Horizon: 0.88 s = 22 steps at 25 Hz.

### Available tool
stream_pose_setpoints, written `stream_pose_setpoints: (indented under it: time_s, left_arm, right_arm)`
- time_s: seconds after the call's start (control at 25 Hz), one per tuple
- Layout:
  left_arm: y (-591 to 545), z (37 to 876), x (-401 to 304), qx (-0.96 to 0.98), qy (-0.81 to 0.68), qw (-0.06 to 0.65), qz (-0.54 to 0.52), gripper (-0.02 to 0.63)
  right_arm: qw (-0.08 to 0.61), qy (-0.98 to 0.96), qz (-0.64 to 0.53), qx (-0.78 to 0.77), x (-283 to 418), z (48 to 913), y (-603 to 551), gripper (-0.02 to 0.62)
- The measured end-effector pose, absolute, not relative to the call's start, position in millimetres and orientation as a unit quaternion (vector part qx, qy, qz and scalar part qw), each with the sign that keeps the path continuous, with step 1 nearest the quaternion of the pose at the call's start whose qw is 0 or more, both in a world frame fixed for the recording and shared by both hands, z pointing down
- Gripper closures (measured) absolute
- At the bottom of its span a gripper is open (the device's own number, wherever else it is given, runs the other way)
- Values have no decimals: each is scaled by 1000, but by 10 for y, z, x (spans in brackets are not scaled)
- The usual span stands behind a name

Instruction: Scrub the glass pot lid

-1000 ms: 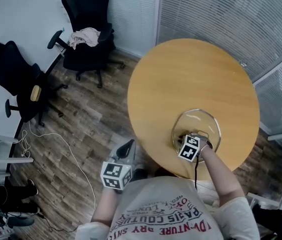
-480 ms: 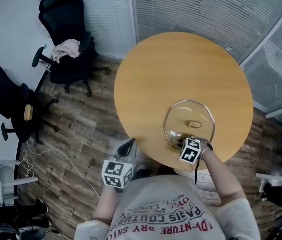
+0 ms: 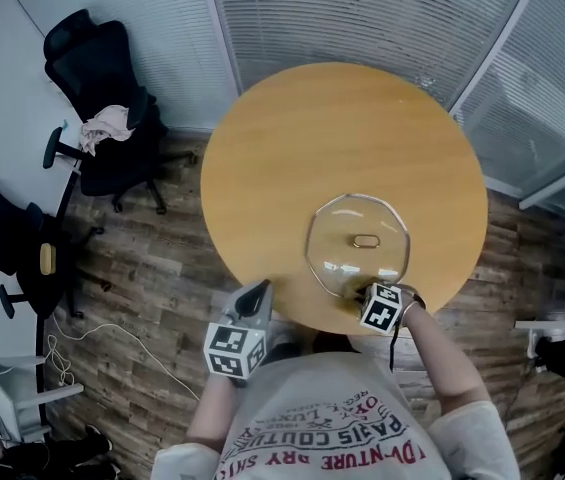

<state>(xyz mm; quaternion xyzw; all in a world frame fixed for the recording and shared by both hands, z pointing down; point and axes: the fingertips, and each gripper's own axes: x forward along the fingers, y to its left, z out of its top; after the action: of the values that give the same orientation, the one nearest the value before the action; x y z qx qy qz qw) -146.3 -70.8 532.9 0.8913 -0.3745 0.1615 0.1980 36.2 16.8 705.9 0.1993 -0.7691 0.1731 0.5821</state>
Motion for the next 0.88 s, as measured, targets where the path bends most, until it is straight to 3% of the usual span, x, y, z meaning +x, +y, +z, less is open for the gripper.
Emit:
stream_pose_setpoints:
  time_s: [0.28, 0.52, 0.88]
  left_arm:
    - [-700, 5302, -1248, 900, -356, 191, 164, 598]
    - [-790, 5179, -958, 911, -341, 173, 158, 598]
    - [-1029, 4765, -506, 930, -320, 128, 129, 598]
  right_arm:
    - [503, -790, 199, 287, 372, 6728, 59, 535]
    - [361, -803, 223, 418, 508, 6073, -266, 535]
    - [227, -774, 127, 577, 1049, 5134, -577, 537]
